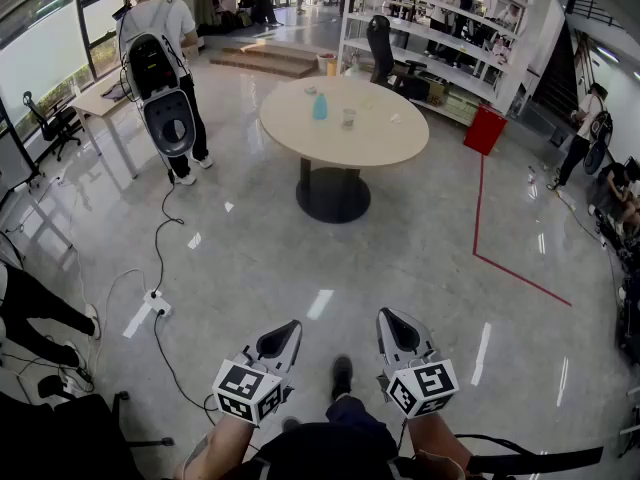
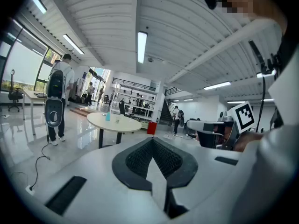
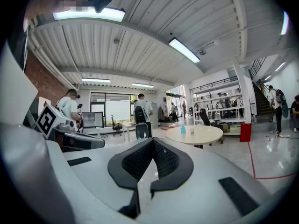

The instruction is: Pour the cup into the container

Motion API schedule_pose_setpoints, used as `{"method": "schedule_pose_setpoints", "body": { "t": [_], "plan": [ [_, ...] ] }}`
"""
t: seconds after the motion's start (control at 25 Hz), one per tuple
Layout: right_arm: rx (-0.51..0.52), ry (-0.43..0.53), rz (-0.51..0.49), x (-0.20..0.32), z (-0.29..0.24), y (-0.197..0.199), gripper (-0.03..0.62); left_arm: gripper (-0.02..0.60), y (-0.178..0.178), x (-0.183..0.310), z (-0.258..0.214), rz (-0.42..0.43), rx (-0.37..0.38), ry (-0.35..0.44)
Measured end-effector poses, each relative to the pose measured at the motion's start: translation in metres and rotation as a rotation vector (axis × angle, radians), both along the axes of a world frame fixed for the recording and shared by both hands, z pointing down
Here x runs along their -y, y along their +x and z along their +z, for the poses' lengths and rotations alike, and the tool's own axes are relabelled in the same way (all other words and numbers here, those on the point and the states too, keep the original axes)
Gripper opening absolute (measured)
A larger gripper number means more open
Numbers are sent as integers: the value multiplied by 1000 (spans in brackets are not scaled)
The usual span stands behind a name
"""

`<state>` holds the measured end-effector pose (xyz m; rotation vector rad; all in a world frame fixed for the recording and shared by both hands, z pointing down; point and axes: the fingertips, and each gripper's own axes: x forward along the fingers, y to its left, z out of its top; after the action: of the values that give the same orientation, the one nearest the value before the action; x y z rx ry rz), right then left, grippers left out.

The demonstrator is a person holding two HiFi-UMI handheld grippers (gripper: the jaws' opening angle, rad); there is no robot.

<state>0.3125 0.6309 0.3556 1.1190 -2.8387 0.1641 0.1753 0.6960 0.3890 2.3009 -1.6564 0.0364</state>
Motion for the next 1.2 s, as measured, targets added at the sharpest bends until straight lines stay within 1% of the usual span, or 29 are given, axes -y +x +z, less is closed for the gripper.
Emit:
{"method": "schedule_pose_setpoints", "body": {
  "t": [0.16,0.24,0.32,0.4,0.56,0.72,0.84,1.04,1.2],
  "plan": [
    [5,13,-18,53,1,-5,2,0,-5,50,1,-14,-2,-6],
    [15,24,-28,84,-2,-7,2,0,-4,79,-1,-10,11,-13],
    [28,27,-39,115,-4,-10,2,0,-6,112,-4,-12,31,-6],
    [36,26,-56,146,-6,-10,2,0,-7,144,-11,-25,33,5],
    [26,57,-78,210,-14,-6,2,0,-7,201,-21,-56,26,19],
    [18,68,-94,276,-15,-7,2,0,-15,261,-27,-76,48,29],
    [15,46,-93,315,-8,-14,2,0,-26,298,-30,-75,78,24],
    [16,40,-89,364,4,-46,2,0,-60,355,-21,-76,67,31],
    [-6,31,-46,444,22,-72,2,0,-89,443,-3,-47,38,29]
  ]
}}
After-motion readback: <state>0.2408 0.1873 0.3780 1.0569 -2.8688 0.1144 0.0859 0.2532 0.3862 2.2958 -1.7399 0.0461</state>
